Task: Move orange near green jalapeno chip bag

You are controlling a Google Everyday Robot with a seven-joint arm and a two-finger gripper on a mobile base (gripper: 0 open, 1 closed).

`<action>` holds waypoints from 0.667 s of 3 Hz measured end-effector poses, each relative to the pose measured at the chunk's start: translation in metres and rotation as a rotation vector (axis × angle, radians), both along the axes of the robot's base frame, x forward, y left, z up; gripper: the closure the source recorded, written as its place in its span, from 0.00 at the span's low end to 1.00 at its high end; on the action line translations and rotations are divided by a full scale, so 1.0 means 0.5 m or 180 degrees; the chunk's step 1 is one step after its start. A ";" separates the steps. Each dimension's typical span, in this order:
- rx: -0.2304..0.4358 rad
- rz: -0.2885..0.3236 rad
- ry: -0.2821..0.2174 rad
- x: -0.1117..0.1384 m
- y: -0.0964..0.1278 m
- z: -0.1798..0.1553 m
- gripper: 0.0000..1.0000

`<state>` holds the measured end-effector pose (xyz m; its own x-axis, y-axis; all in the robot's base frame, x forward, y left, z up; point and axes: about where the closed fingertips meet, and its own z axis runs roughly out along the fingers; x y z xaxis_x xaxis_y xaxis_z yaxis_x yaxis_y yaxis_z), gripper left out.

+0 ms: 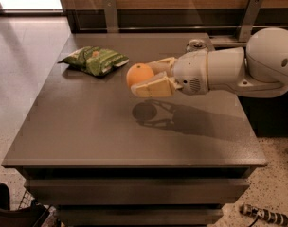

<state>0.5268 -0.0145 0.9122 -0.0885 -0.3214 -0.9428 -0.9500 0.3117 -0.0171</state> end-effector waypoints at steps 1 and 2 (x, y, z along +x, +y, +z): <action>0.0085 -0.0451 0.0052 0.145 0.017 -0.056 1.00; 0.0184 -0.0893 0.0041 0.252 0.029 -0.160 1.00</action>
Offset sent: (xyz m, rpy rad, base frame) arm 0.1582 0.0126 -0.1020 0.0613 0.0170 -0.3504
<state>0.6528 -0.0001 0.8321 -0.1785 -0.2283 -0.9571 -0.8265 0.5626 0.0199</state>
